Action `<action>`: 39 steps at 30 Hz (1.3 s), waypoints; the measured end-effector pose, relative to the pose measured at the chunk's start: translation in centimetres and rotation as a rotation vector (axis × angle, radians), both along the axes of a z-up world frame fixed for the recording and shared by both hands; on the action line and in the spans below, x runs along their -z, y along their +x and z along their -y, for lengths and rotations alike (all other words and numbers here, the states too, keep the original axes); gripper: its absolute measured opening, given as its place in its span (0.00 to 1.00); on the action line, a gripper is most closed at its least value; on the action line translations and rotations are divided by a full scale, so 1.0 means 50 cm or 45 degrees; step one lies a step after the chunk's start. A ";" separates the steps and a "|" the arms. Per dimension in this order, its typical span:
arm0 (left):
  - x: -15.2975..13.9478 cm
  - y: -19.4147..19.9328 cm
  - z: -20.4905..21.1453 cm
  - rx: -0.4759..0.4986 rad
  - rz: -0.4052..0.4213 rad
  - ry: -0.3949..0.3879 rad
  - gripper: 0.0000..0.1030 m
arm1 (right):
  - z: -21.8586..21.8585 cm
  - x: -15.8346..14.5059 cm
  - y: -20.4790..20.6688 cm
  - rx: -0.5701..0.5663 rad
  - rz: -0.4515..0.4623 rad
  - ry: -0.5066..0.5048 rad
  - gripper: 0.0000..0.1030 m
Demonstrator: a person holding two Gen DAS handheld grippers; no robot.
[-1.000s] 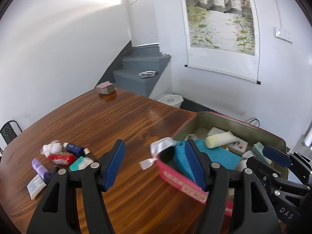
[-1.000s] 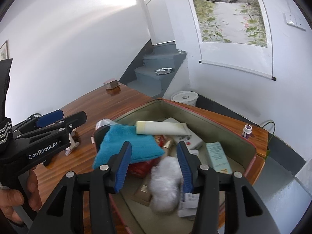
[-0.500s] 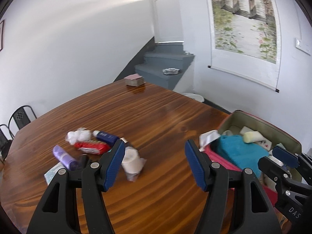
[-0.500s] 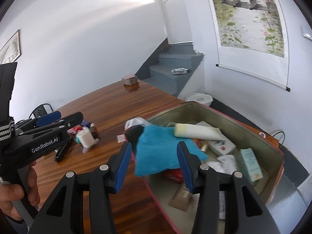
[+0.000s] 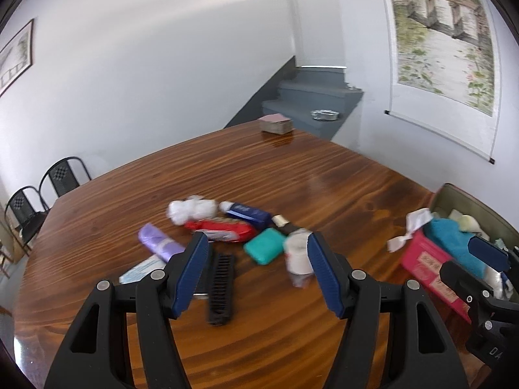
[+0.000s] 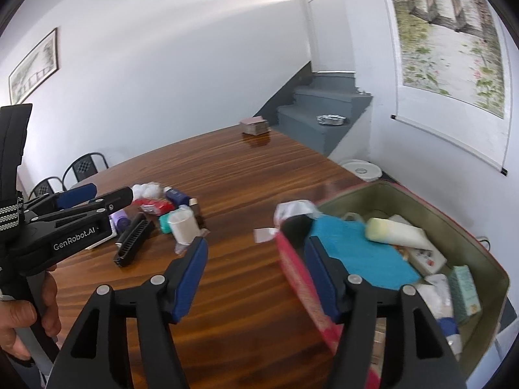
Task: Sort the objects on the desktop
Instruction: 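Move both open grippers back over the remaining table items, then grasp the white printed packet with the left gripper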
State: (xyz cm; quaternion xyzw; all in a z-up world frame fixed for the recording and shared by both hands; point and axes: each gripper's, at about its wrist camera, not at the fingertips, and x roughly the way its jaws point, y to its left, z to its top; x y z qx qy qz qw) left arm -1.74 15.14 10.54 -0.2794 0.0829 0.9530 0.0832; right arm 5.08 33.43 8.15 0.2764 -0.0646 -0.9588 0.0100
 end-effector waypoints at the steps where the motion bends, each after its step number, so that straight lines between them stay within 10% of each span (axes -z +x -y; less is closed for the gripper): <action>1: 0.001 -0.002 0.011 -0.015 0.003 0.000 0.65 | 0.013 0.001 -0.009 -0.017 0.005 0.005 0.67; 39: 0.147 -0.169 0.305 -0.299 0.248 0.027 0.65 | 0.241 0.066 -0.187 -0.309 0.174 0.035 0.71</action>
